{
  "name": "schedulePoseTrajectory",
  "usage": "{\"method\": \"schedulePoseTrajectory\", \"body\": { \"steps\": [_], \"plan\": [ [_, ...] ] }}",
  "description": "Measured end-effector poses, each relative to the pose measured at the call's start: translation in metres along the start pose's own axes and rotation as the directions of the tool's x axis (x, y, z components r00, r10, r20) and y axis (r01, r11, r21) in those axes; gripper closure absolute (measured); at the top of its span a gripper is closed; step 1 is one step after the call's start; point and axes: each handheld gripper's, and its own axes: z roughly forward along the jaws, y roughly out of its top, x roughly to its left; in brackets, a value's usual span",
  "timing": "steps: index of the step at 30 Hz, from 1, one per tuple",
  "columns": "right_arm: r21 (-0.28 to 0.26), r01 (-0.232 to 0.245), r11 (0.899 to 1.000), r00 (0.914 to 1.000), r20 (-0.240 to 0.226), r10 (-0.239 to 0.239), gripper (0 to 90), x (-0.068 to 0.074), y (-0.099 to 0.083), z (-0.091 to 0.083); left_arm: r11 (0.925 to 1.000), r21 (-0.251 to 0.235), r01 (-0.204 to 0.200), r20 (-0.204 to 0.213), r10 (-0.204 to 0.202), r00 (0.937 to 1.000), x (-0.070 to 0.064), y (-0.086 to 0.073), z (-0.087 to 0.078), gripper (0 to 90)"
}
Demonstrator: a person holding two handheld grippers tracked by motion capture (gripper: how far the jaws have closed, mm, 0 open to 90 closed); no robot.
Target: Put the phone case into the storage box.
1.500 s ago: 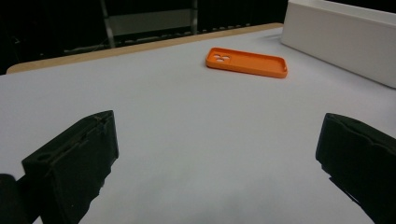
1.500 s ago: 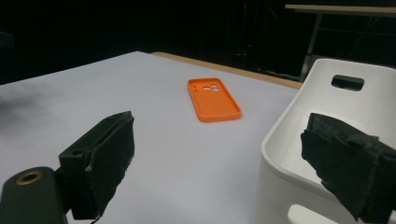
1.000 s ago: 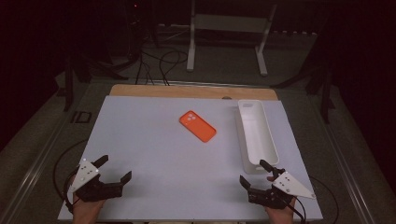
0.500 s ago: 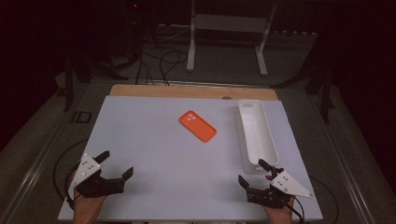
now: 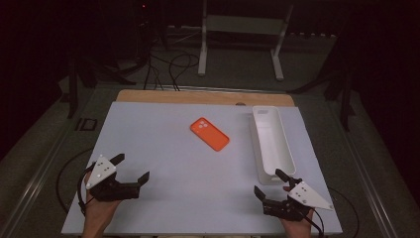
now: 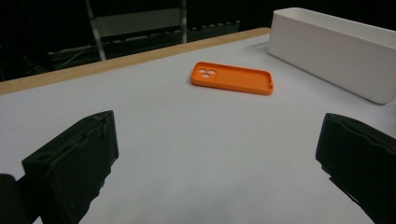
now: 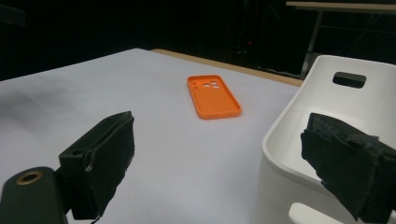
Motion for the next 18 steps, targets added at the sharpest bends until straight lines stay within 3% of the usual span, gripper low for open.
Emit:
{"method": "schedulePoseTrajectory", "body": {
  "steps": [18],
  "plan": [
    [-0.001,-0.008,1.000,0.9999,0.012,0.008,9.4,-0.003,-0.002,-0.002,0.9998,0.004,-0.018,0.021,0.018,0.9996,-0.009,0.022,0.024,0.3]
  ]
}}
